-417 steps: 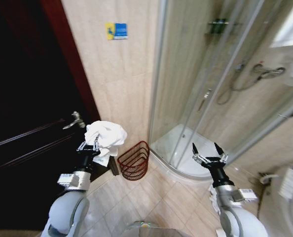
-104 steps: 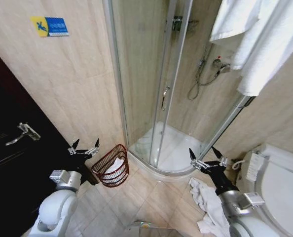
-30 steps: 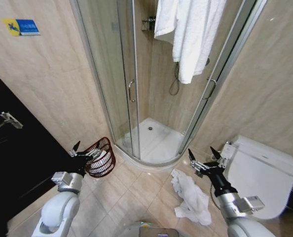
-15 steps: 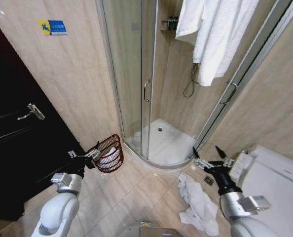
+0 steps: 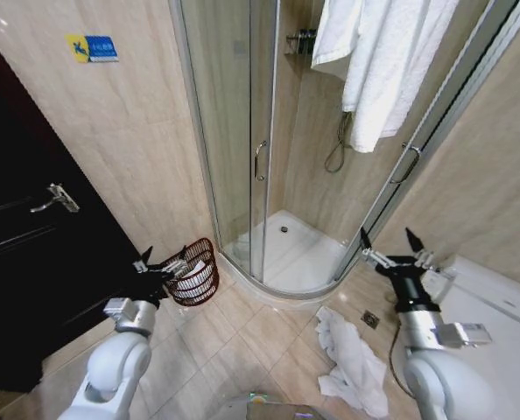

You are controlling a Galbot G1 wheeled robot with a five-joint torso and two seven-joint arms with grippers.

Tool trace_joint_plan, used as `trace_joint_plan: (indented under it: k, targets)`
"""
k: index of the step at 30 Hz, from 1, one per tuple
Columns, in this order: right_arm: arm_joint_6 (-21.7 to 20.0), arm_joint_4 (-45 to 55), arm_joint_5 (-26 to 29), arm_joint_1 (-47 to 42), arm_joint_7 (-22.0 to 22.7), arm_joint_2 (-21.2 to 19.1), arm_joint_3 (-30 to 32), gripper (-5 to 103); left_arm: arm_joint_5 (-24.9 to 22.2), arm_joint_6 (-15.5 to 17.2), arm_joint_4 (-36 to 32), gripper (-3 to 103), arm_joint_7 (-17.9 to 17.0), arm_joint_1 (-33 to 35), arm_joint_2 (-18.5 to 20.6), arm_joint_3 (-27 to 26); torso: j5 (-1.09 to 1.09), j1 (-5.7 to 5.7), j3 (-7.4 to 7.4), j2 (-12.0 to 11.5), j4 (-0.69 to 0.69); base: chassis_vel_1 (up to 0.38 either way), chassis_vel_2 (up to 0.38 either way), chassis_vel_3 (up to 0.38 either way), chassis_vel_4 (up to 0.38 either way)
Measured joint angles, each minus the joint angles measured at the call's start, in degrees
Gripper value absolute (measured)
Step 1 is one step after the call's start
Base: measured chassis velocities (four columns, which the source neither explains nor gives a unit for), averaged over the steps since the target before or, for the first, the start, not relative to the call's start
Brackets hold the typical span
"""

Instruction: Discard the used towel into the hamper.

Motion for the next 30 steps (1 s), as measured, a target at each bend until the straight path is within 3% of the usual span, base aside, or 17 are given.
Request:
trace_joint_plan:
  k: [3,7,10,13,30]
  targets:
    - [2.2,-4.2,0.4,4.2,-0.4,-2.2,-0.1,100,1.2,-0.6,1.6,100,0.2,0.9,0.0,0.4,0.01,0.0,0.0,0.0,0.04,0.0,0.0,0.0,0.0]
    - [1.8,-4.7,0.7,4.5,-0.5,-2.4,0.1,100,2.0,-1.2,2.9,100,0.7,1.0,0.0,0.8,-0.01,0.01,0.0,0.0,0.0,0.0,0.0,0.0,0.0]
    - [-4.0,-1.5,0.6,0.8,-0.5,-0.4,-0.8,100,2.1,-2.4,3.3,100,0.8,1.9,-1.0,0.4,0.0,0.0,-0.01,0.0,-0.01,0.0,0.0,0.0,0.0]
    - [-6.9,0.9,0.1,-1.8,-1.2,0.8,-1.2,100,2.0,-3.0,3.3,100,0.7,2.1,-1.1,-0.2,-0.01,-0.02,-0.01,0.0,0.0,0.0,0.0,0.0,0.0]
    - [-10.4,5.7,-3.3,-4.0,0.2,2.0,-1.8,100,0.2,-4.9,3.7,100,0.9,1.5,-1.2,-0.7,-0.03,0.02,0.0,0.0,0.0,0.057,-0.064,-0.072,0.071]
